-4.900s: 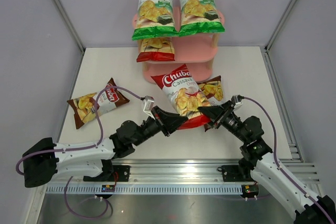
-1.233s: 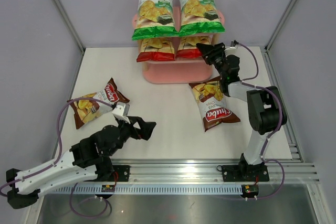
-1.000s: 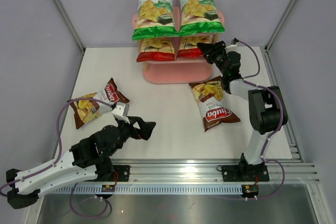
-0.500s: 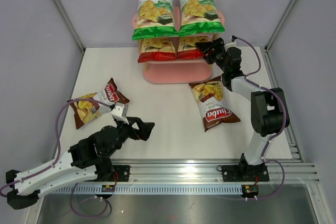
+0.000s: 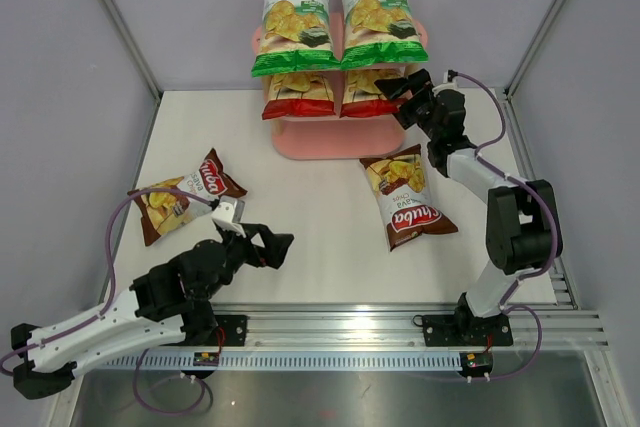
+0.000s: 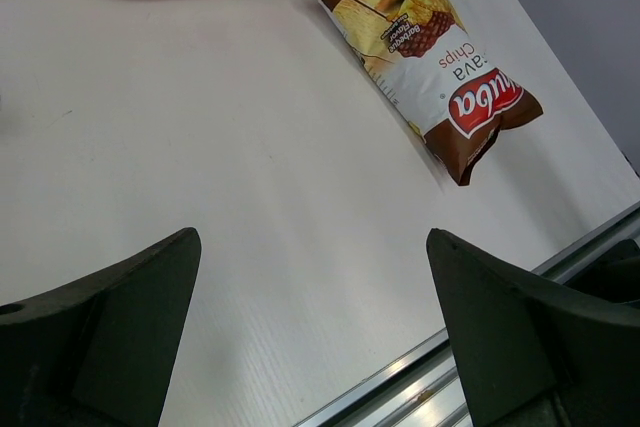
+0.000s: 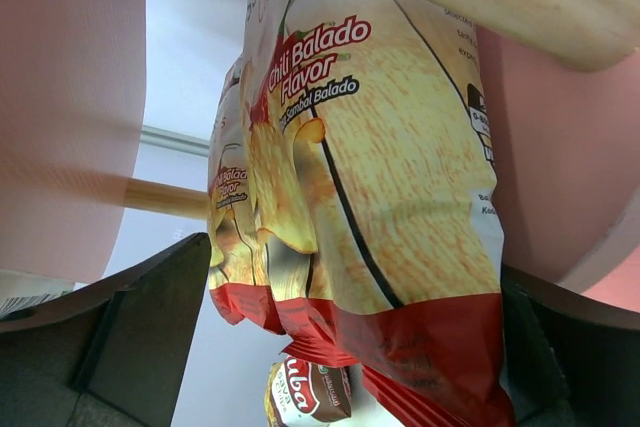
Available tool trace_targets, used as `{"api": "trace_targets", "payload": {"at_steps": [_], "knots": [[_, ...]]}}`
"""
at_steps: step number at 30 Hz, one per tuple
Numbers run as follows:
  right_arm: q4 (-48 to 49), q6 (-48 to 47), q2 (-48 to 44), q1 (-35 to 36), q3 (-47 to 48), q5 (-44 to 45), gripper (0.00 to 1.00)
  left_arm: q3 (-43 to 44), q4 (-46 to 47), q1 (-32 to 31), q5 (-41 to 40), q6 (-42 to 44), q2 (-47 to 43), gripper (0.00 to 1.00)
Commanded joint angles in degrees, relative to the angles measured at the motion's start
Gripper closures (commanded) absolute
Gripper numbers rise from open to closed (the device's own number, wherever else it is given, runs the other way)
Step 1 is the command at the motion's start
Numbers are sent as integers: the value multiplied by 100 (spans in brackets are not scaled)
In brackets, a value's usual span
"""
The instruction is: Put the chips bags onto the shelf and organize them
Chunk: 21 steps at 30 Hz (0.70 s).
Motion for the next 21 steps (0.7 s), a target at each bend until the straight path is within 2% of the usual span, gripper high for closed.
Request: {"api": "trace_targets", "payload": {"at_steps": [1,8,10,16,20,21], "knots": [[-56,-186,-410,-39,-17,191,1,268,97,15,-173,13,123,1],[-1171,-625,-551,-57,237,464,1,356,71,15,-235,-49,343,1],[-1217,-608,-551,-65,264,472,1,365,106,15,-226,-49,369,1],[-1252,-573,-656,-57,185,569,13,374,124,15,-199,-57,404,1],[-1173,-529,-498,-65,255,464,28,348,115,15,-199,-84,369,1],[-1112,-503,-446,-57,273,420,35,339,106,15,-199,-93,369,1]]}}
